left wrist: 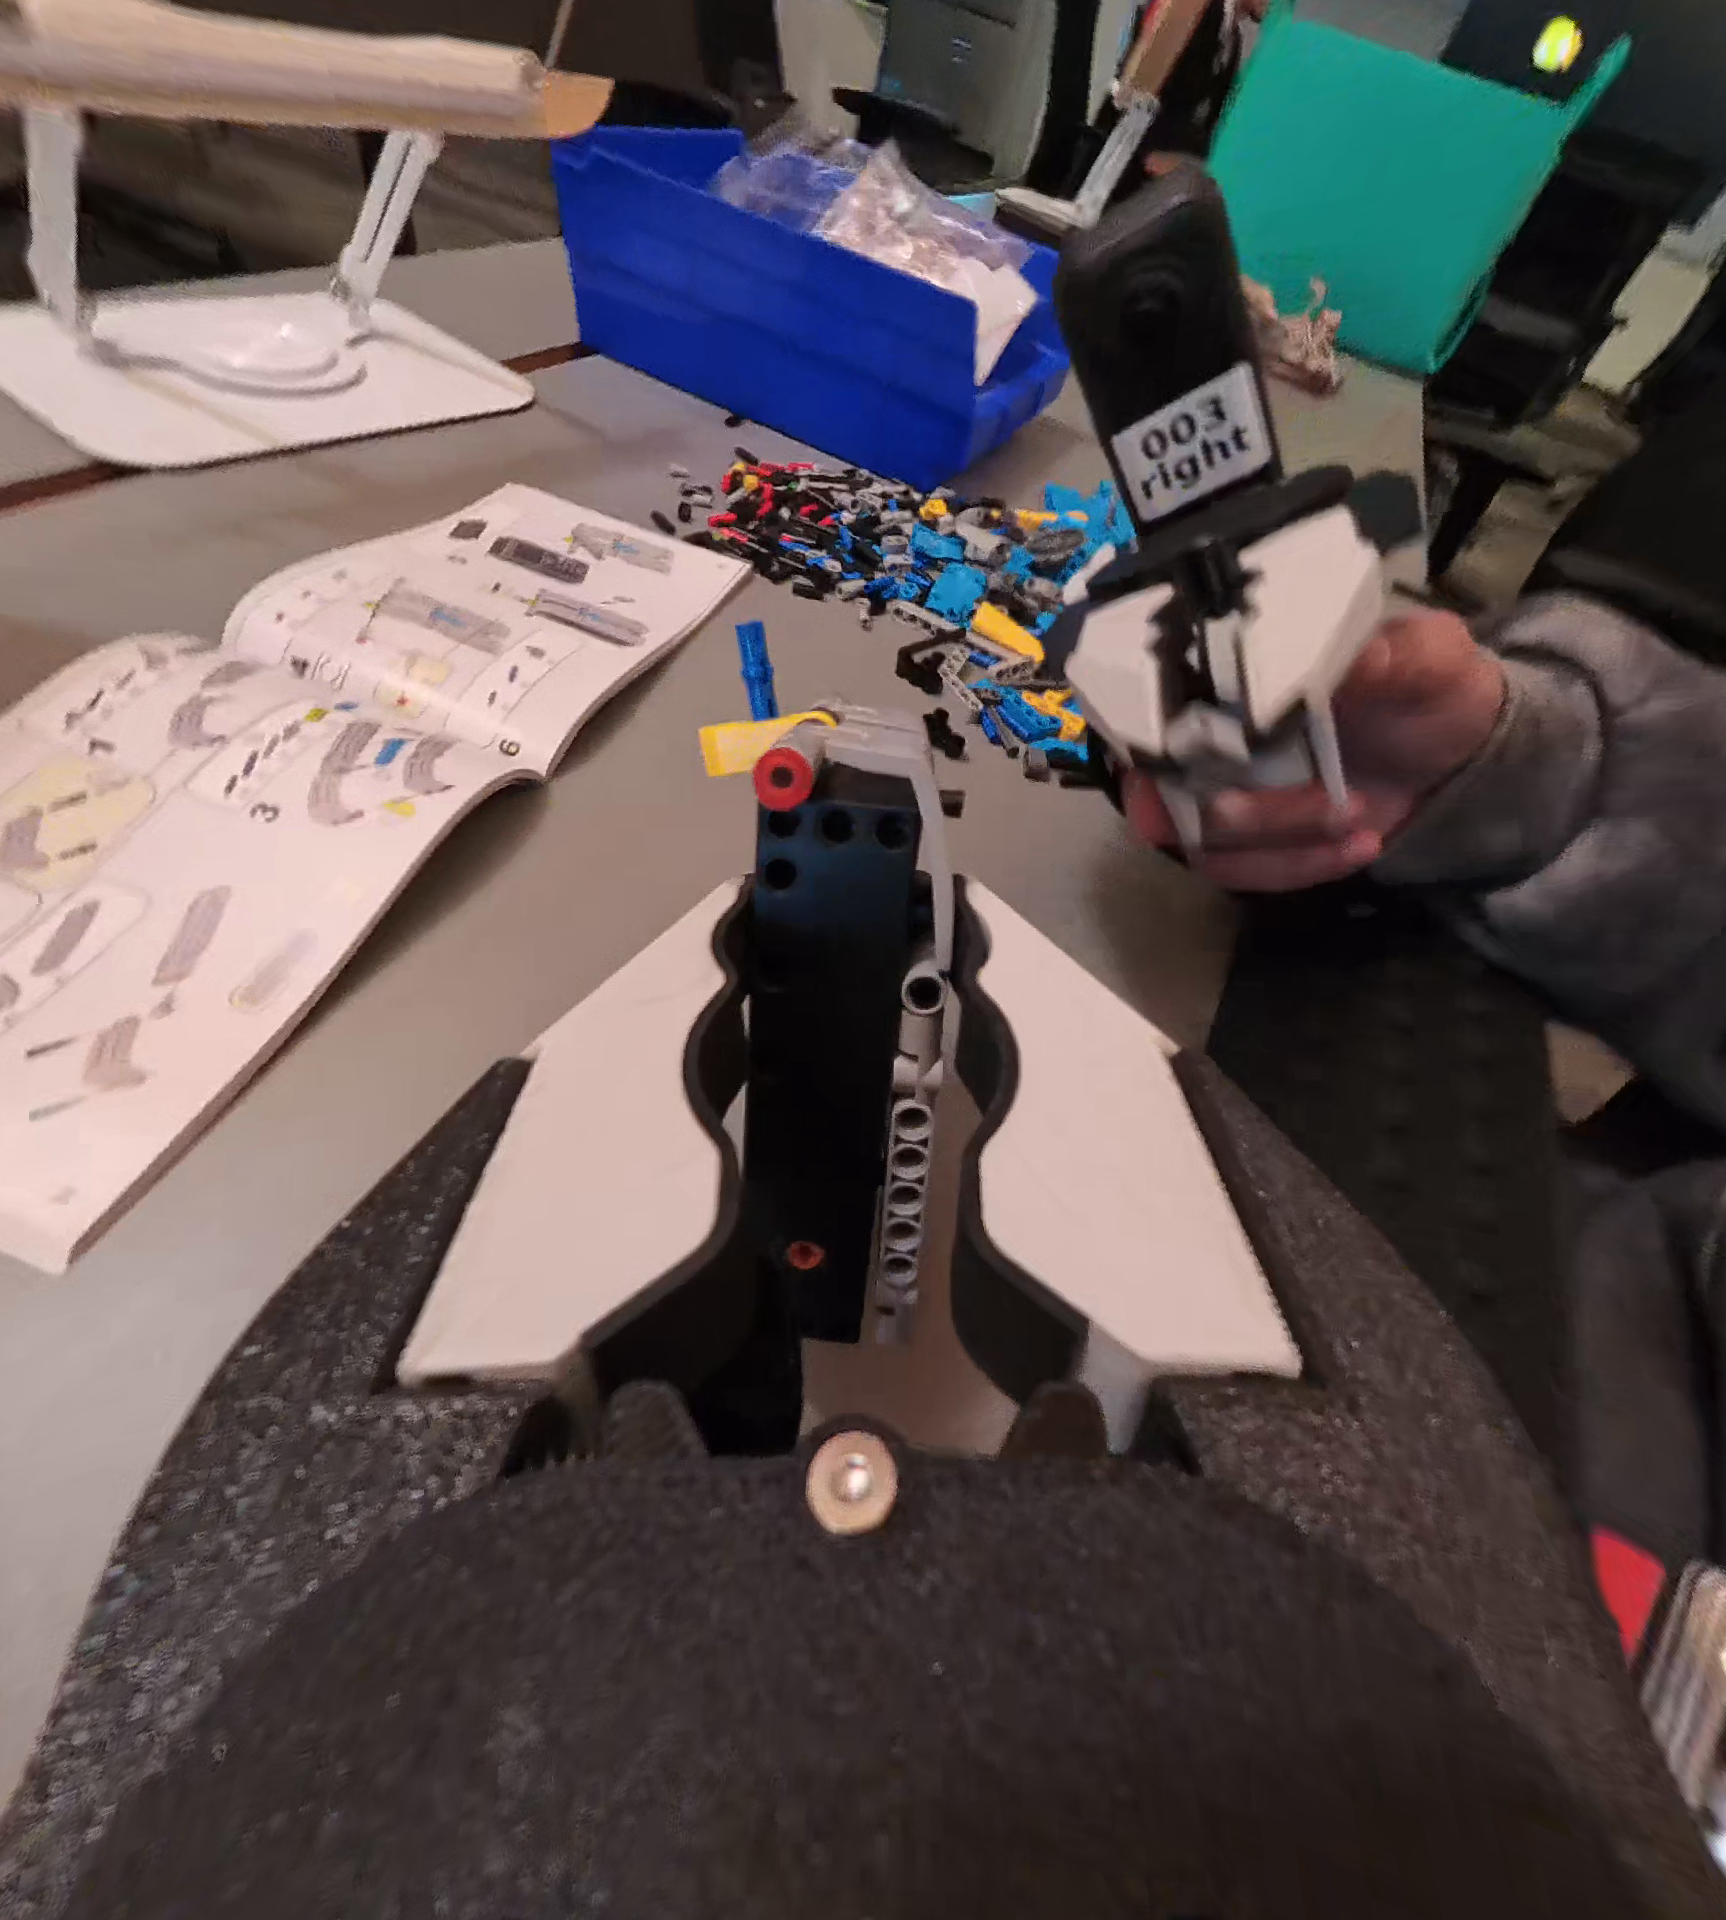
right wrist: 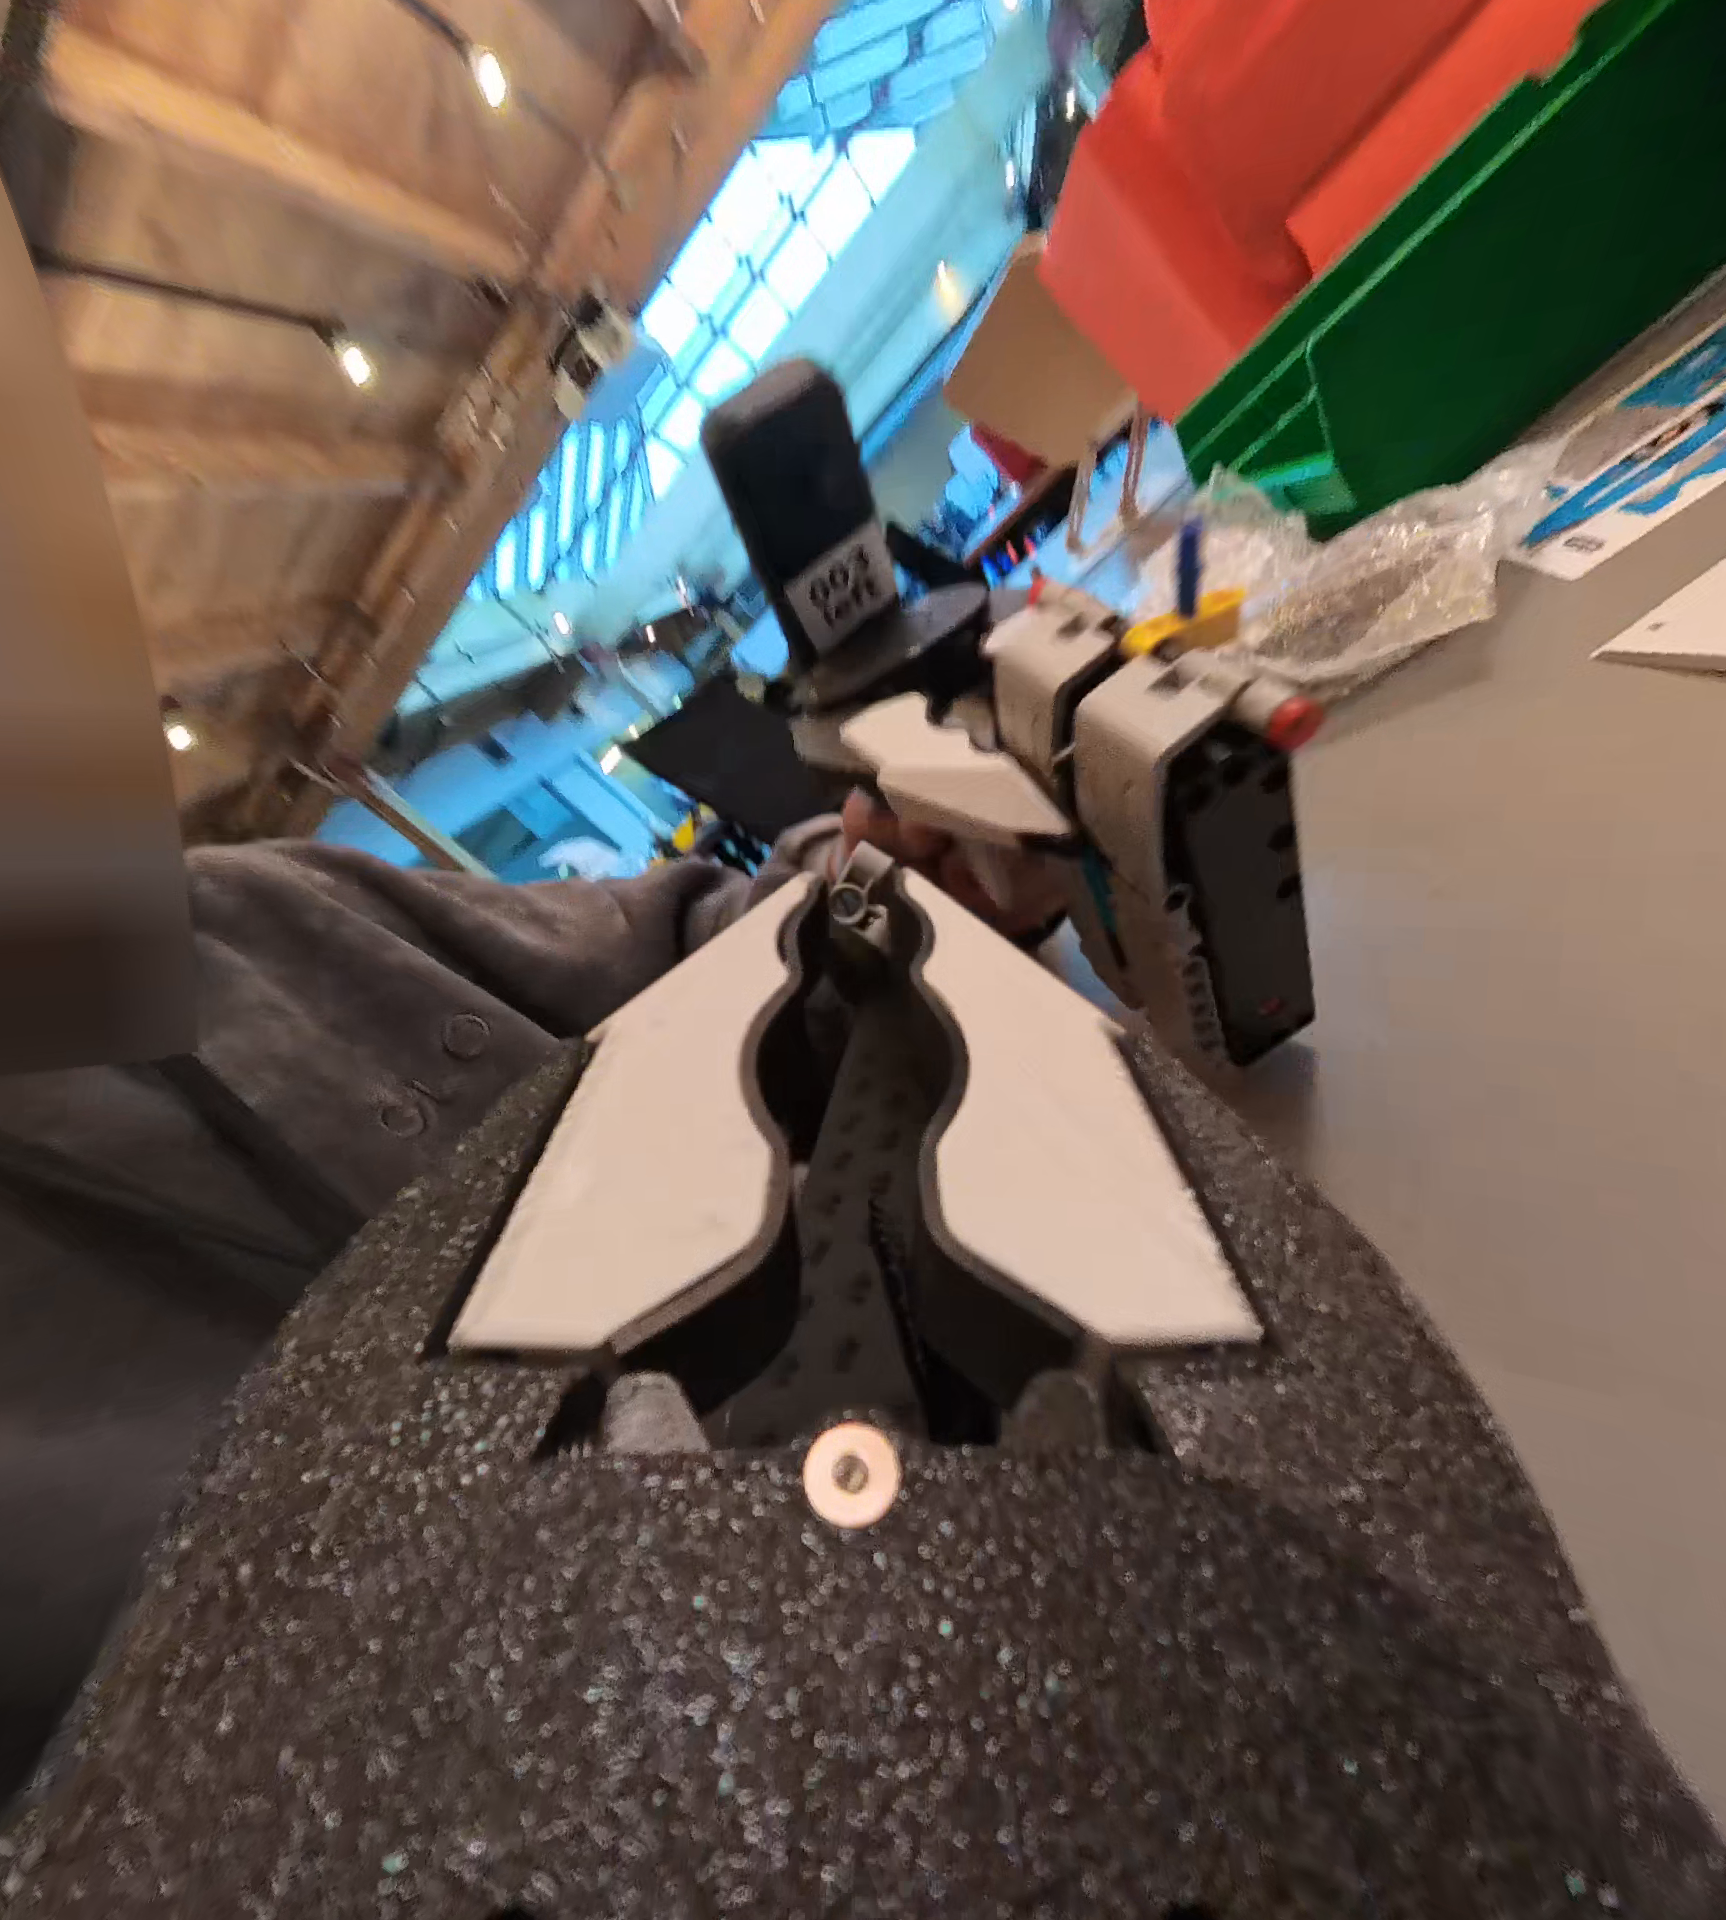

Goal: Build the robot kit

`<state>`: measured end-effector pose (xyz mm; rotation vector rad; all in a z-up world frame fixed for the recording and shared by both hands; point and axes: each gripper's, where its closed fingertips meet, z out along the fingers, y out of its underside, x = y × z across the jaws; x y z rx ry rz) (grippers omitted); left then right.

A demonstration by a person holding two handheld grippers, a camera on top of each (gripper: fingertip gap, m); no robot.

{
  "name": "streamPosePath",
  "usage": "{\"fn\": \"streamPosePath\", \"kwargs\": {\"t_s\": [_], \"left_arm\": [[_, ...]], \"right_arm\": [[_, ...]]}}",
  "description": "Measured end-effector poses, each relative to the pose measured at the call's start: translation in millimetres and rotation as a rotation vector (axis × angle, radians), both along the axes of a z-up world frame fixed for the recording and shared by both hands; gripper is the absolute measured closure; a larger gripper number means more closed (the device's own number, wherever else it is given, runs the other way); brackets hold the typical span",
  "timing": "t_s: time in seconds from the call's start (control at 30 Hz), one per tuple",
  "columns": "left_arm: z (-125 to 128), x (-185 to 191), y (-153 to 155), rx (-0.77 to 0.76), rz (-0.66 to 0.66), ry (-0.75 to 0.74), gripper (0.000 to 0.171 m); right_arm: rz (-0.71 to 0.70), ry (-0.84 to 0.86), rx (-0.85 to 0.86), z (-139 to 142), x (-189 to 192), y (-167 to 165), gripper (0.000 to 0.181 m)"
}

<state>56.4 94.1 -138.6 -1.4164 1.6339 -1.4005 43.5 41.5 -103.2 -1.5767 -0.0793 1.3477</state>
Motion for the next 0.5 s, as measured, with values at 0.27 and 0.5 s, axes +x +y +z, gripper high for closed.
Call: {"fn": "streamPosePath", "kwargs": {"t_s": [0.27, 0.5], "left_arm": [[-9.3, -25.5, -12.0, 0.171, -0.044, -0.089, 0.137], [-11.5, -26.1, -9.1, 0.247, 0.007, -0.108, 0.136]], "right_arm": [[-0.023, 0.118, 0.067, 16.0, 13.2, -7.1, 0.171], [0.072, 0.298, 0.085, 28.1, 17.6, -14.5, 0.171]]}}
